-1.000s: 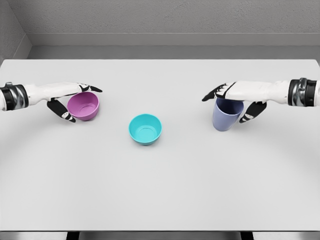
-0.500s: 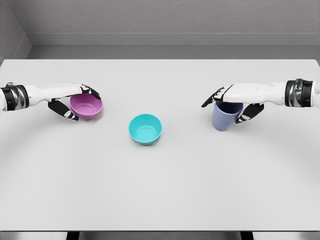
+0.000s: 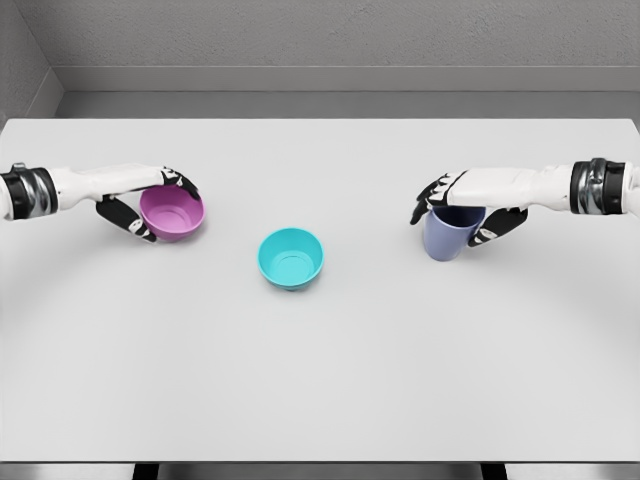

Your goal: Stacking bowl and cup with both arms

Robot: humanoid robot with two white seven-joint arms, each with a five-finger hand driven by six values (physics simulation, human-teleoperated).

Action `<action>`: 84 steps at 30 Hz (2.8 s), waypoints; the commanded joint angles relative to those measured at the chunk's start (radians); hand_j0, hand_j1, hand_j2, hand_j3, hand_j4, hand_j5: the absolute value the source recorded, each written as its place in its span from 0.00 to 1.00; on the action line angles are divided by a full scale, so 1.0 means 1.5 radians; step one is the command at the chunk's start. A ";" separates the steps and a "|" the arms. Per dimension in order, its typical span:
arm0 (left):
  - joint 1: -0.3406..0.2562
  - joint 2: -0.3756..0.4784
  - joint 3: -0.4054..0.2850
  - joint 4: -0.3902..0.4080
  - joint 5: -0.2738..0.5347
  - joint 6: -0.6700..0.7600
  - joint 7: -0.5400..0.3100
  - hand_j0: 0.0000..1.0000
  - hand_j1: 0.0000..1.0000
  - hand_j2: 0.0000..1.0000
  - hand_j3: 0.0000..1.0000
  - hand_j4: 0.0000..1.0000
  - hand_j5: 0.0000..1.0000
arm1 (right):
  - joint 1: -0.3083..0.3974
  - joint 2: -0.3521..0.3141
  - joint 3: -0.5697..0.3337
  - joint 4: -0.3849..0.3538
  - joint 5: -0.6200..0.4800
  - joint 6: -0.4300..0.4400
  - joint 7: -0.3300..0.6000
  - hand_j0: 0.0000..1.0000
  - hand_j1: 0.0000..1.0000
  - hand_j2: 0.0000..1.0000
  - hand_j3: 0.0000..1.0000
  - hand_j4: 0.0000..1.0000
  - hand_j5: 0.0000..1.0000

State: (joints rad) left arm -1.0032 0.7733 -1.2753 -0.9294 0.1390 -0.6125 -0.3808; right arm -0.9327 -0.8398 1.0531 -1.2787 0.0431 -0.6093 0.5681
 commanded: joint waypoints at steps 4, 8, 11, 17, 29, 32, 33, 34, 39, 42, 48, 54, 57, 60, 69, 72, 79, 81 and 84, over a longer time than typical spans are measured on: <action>-0.002 0.005 0.006 -0.005 0.006 0.001 0.001 0.76 0.76 0.76 0.76 0.76 0.76 | 0.001 0.000 0.001 0.001 0.007 -0.001 0.002 0.72 0.72 0.72 0.72 0.72 0.72; -0.003 0.005 0.017 -0.007 0.007 0.001 0.001 0.76 0.76 0.76 0.76 0.76 0.76 | 0.000 0.000 -0.001 0.001 0.007 -0.001 0.003 0.71 0.71 0.71 0.71 0.71 0.71; -0.003 0.005 0.017 -0.010 0.007 0.001 0.001 0.76 0.76 0.76 0.76 0.76 0.76 | 0.001 0.000 -0.001 0.001 0.007 -0.001 0.003 0.70 0.70 0.70 0.70 0.70 0.70; -0.007 0.003 0.018 -0.026 0.009 0.001 0.001 0.76 0.76 0.76 0.76 0.76 0.76 | 0.002 0.000 -0.001 0.001 0.007 -0.001 0.005 0.68 0.68 0.68 0.68 0.68 0.68; -0.007 0.003 0.042 -0.038 0.012 0.001 0.002 0.76 0.76 0.76 0.76 0.76 0.76 | -0.005 -0.001 -0.005 -0.002 0.010 -0.001 0.007 0.64 0.64 0.64 0.64 0.64 0.64; -0.008 0.001 0.046 -0.038 0.012 0.001 0.002 0.76 0.76 0.76 0.76 0.76 0.76 | -0.006 -0.002 -0.007 -0.004 0.010 -0.001 0.007 0.63 0.63 0.63 0.63 0.63 0.63; -0.008 0.000 0.046 -0.038 0.012 0.001 0.002 0.76 0.76 0.76 0.76 0.76 0.76 | -0.006 -0.003 -0.007 -0.004 0.010 -0.001 0.007 0.63 0.63 0.63 0.63 0.63 0.63; -0.008 -0.001 0.046 -0.039 0.015 0.001 0.002 0.76 0.76 0.76 0.76 0.76 0.76 | -0.007 -0.003 -0.007 -0.004 0.010 -0.001 0.007 0.63 0.63 0.63 0.63 0.63 0.63; -0.010 -0.002 0.047 -0.050 0.023 0.001 0.002 0.76 0.76 0.76 0.76 0.76 0.76 | -0.010 -0.009 -0.010 -0.018 0.010 -0.001 0.007 0.63 0.63 0.63 0.63 0.63 0.63; -0.010 -0.003 0.046 -0.050 0.023 0.001 0.002 0.76 0.76 0.76 0.76 0.76 0.76 | -0.014 -0.012 -0.014 -0.028 0.010 -0.001 0.006 0.63 0.63 0.63 0.63 0.63 0.63; -0.010 -0.007 0.046 -0.062 0.032 0.001 0.003 0.76 0.76 0.76 0.76 0.76 0.76 | -0.015 -0.018 -0.026 -0.044 0.010 -0.001 0.006 0.63 0.63 0.63 0.63 0.63 0.63; -0.011 -0.023 0.047 -0.064 0.033 0.001 0.003 0.76 0.76 0.76 0.76 0.76 0.76 | -0.014 -0.019 -0.050 -0.060 0.010 -0.001 0.006 0.63 0.63 0.63 0.63 0.63 0.63; -0.011 -0.027 0.046 -0.066 0.038 0.001 0.003 0.76 0.76 0.76 0.76 0.76 0.76 | -0.014 -0.023 -0.051 -0.072 0.010 -0.001 0.005 0.63 0.63 0.63 0.63 0.63 0.63; -0.014 -0.036 0.046 -0.067 0.042 0.001 0.003 0.76 0.76 0.76 0.76 0.76 0.76 | -0.014 -0.024 -0.051 -0.075 0.009 -0.001 0.005 0.63 0.63 0.63 0.63 0.63 0.63; -0.015 -0.045 0.047 -0.068 0.059 0.001 0.003 0.76 0.76 0.76 0.76 0.76 0.76 | -0.020 -0.045 -0.062 -0.088 0.006 -0.001 -0.002 0.63 0.63 0.63 0.63 0.63 0.63; -0.015 -0.046 0.046 -0.069 0.061 0.001 0.003 0.76 0.76 0.76 0.76 0.76 0.76 | -0.021 -0.048 -0.065 -0.091 0.004 -0.001 -0.003 0.63 0.63 0.63 0.63 0.63 0.63; -0.015 -0.050 0.046 -0.080 0.077 0.001 0.004 0.76 0.76 0.76 0.76 0.76 0.76 | -0.028 -0.040 -0.065 -0.095 0.003 -0.001 -0.004 0.63 0.63 0.63 0.63 0.63 0.63; -0.014 -0.049 0.045 -0.091 0.084 0.001 0.004 0.76 0.76 0.76 0.76 0.76 0.76 | -0.028 -0.040 -0.065 -0.097 0.001 -0.001 -0.005 0.63 0.63 0.63 0.63 0.63 0.63; -0.013 -0.049 0.044 -0.099 0.094 0.001 0.003 0.76 0.76 0.76 0.76 0.76 0.76 | -0.028 -0.046 -0.065 -0.109 0.001 -0.001 -0.005 0.63 0.63 0.63 0.63 0.63 0.63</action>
State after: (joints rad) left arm -1.0232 0.6994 -1.2093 -1.0680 0.2600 -0.6127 -0.3760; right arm -0.9741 -0.9048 0.9567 -1.4345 0.0525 -0.6140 0.5607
